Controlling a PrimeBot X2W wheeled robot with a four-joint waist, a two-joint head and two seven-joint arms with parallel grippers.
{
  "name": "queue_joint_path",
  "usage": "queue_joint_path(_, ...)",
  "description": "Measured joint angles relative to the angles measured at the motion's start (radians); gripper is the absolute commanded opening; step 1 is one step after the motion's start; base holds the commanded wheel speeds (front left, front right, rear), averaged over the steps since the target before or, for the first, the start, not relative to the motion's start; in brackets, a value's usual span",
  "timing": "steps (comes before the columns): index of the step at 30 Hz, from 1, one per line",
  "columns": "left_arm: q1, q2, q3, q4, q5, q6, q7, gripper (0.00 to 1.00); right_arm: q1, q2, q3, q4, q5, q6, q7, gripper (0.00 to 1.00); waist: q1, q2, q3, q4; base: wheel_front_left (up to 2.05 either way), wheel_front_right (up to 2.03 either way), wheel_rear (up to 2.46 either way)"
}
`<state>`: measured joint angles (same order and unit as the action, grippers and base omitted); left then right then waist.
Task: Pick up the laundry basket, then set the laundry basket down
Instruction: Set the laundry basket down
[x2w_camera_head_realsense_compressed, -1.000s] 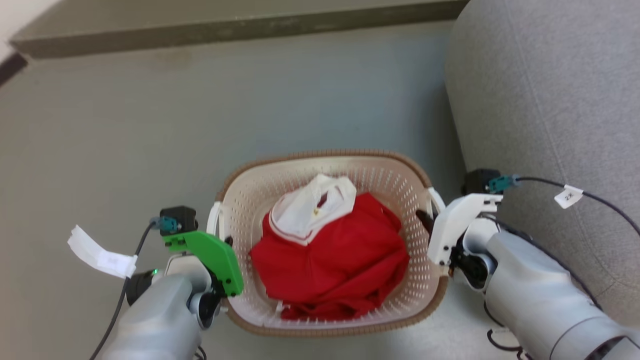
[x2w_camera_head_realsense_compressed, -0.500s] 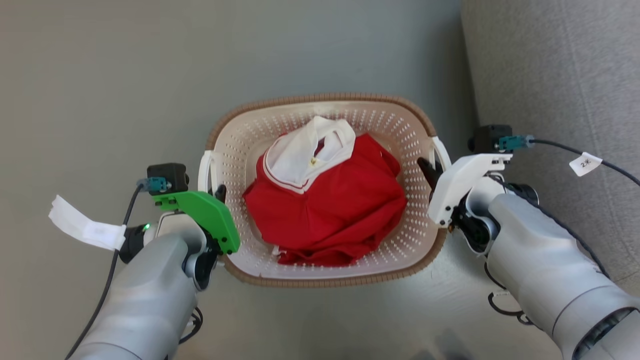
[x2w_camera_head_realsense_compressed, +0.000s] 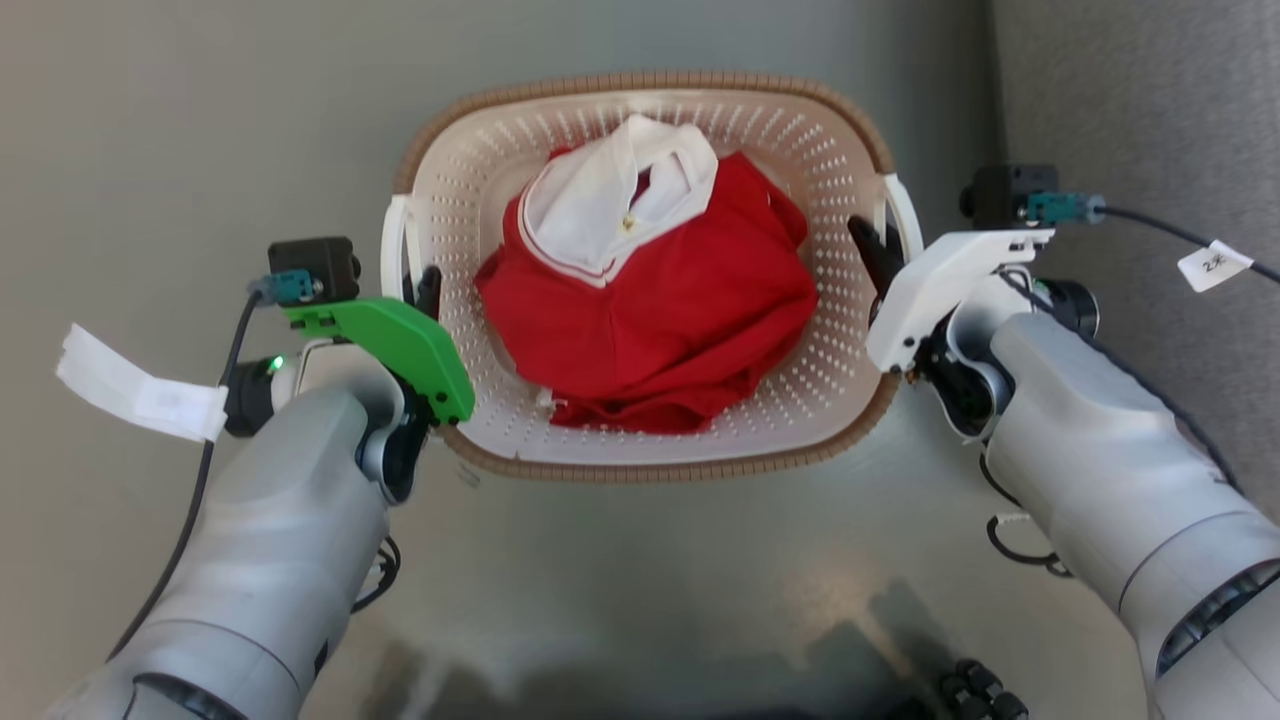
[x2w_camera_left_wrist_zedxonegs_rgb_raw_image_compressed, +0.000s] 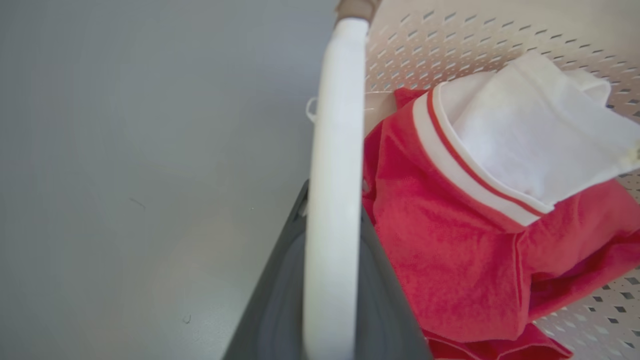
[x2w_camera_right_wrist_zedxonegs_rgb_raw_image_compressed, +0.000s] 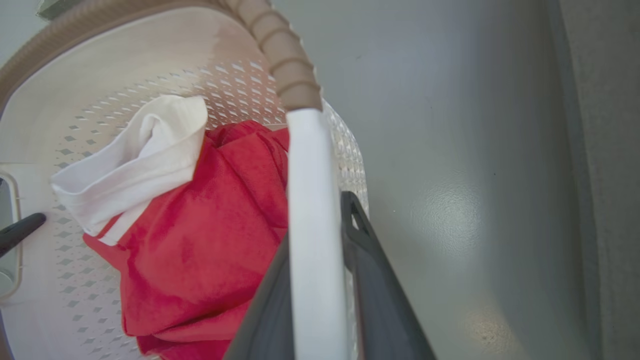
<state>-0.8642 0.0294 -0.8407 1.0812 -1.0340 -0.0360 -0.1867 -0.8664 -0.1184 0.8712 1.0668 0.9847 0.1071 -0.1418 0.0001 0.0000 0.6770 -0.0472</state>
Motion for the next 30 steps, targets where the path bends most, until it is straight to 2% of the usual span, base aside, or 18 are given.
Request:
queue_joint_path(17, -0.125, 0.000, 0.007, 0.003, 0.009, 0.009, -0.036, 0.00, -0.109, -0.011, -0.013, 0.000, 0.000, 0.006, -0.069, 0.00, 0.0000, 0.0000, 0.202, 0.011, 0.00, 0.00, 0.00)
queue_joint_path(30, -0.163, 0.000, 0.004, 0.015, 0.009, 0.009, -0.045, 0.00, -0.142, -0.010, -0.005, 0.004, 0.000, 0.006, -0.087, 0.00, 0.0000, 0.0000, 0.287, 0.019, 0.00, 0.00, 0.00)
